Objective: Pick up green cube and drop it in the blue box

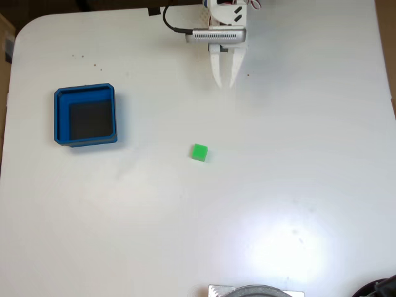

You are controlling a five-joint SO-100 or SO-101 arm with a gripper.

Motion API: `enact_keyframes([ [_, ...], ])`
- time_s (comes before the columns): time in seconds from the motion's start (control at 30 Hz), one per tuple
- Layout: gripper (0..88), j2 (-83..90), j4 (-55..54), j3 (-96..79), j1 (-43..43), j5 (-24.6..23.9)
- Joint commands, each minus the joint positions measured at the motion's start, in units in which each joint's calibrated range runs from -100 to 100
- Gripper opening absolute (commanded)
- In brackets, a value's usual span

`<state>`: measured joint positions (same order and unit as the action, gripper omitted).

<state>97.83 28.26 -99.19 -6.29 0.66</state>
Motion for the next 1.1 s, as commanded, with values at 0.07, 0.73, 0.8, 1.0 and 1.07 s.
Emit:
enact_keyframes([
  [0.07,2.3,1.2,-1.0,-0.2,-4.2,0.1],
  [0.73,2.3,-0.3,-1.0,0.0,-7.0,0.1],
  [0.8,2.3,-1.5,-1.4,0.2,-6.7,0.0],
  [1.0,2.3,-10.0,-1.7,4.2,-6.3,0.1],
  [1.07,2.3,-14.6,-1.7,6.9,-6.3,0.1],
])
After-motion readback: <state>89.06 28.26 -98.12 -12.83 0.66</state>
